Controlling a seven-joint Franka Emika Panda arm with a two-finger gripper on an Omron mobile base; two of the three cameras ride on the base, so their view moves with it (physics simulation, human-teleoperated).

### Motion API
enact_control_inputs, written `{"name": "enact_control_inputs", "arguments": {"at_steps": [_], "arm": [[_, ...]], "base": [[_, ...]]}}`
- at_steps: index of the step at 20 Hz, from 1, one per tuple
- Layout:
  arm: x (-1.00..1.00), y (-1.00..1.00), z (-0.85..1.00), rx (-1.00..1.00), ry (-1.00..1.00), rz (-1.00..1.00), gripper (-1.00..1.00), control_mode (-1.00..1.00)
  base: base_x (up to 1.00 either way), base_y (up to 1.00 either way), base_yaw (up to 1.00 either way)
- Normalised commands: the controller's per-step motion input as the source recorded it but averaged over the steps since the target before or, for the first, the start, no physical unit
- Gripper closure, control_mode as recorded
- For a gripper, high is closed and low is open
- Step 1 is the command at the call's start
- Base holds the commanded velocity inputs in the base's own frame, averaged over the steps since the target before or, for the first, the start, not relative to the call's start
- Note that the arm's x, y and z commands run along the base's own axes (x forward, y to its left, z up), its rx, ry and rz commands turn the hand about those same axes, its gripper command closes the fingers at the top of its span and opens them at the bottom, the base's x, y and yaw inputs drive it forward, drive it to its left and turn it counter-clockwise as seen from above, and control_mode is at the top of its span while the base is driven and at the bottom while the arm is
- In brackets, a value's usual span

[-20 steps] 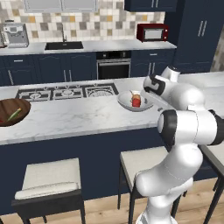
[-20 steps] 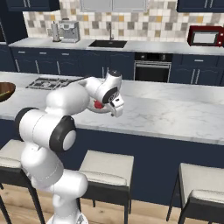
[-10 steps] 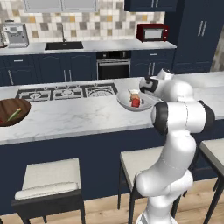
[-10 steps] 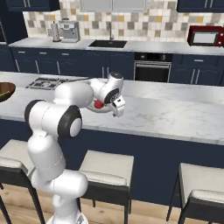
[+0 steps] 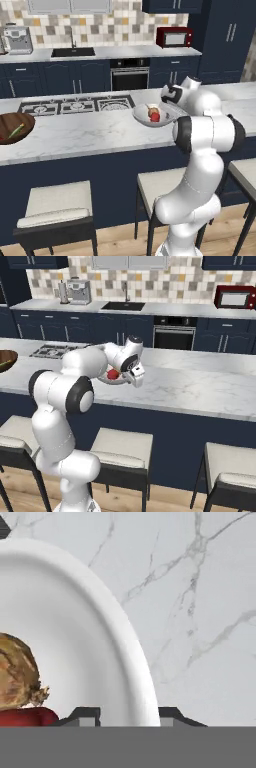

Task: Place the bowl with the onion and bell pepper on the second highest shelf of the fridge. Place the bowl with the fishs on the top shelf of the fridge.

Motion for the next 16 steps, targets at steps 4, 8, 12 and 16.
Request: {"name": "enact_control_inputs", "arguments": {"at_steps": [4, 8, 12, 16], "arm": [[-0.67, 0.01, 0.80, 0.00, -0.12, -0.08, 1.00, -1.00], [-0.98, 0.02, 0.99, 0.00, -0.16, -0.14, 1.00, -1.00], [-1.00, 0.28, 1.00, 0.04, -0.16, -0.24, 1.00, -1.00], [-1.00, 0.25, 0.81, 0.17, -0.23, -0.17, 1.00, -1.00]], "base": [[0.00, 0.00, 0.00], [0.00, 0.00, 0.00], [0.00, 0.00, 0.00], [0.00, 0.00, 0.00]]}}
